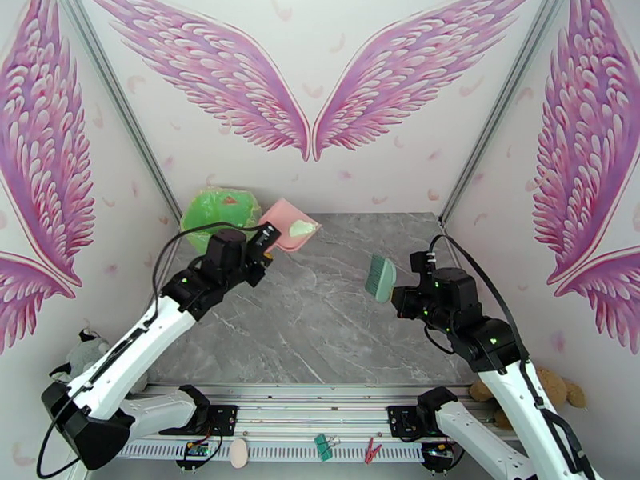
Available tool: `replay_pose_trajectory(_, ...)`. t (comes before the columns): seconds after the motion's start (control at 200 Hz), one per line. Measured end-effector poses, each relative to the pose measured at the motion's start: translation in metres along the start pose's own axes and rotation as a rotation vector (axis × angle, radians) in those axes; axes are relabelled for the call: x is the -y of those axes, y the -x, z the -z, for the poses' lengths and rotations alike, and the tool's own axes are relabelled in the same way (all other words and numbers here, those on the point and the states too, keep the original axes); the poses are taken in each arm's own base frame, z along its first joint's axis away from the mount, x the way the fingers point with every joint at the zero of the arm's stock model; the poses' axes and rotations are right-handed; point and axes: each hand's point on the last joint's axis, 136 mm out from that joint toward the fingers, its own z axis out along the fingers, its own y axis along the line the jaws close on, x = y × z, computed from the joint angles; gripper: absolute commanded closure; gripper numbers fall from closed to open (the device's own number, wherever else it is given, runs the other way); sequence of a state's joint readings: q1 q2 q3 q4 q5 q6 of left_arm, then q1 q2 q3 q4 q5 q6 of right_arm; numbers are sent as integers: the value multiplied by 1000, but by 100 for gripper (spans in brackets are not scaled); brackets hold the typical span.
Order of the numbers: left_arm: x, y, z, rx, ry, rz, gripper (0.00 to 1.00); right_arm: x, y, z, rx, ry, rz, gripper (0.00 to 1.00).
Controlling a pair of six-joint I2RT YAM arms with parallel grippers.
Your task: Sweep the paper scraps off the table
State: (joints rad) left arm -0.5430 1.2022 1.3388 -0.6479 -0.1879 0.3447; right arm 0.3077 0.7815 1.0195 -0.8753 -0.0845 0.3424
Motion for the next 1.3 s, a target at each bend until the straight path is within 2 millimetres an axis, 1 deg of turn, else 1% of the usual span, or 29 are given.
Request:
replay_pose_trajectory(0.125, -51, 8, 28, -40, 157, 7, 100, 1, -5, -3, -16, 7, -4, 100)
replay_pose_trajectory(0.22, -88, 6, 46, -102, 300, 5, 100, 0, -9, -6, -30, 18, -3, 100)
replay_pose_trajectory(0.29, -113, 2, 55, -169, 398, -5, 100, -2, -11, -7, -40, 31, -3, 100)
replay_pose_trajectory(0.35, -132, -4, 59, -238, 472, -16, 100, -4, -12, -8, -45, 43, -4, 100)
replay_pose_trajectory(0.435, -157, -13, 58, -345, 573, -51, 100, -7, -13, -9, -51, 60, -5, 100)
replay_pose_trajectory(0.535, -174, -27, 49, -482, 658, -125, 100, -8, -17, -12, -62, 77, -8, 100)
replay_pose_trajectory(0.615, -182, -38, 37, -587, 698, -200, 100, -8, -23, -15, -79, 85, -11, 100)
replay_pose_trajectory(0.735, -188, -54, 12, -732, 705, -331, 100, -9, -30, -18, -96, 102, -13, 100)
replay_pose_trajectory(0.87, -191, -61, -8, -833, 695, -459, 100, -11, -34, -17, -98, 121, -13, 100)
replay_pose_trajectory(1.075, -191, -56, -15, -889, 709, -595, 100, -17, -40, -18, -98, 167, -15, 100)
replay_pose_trajectory(1.23, -179, -74, -27, -961, 666, -708, 100, -19, -47, -23, -117, 188, -18, 100)
replay_pose_trajectory(1.3, -173, -76, -30, -979, 647, -751, 100, -20, -50, -24, -123, 199, -20, 100)
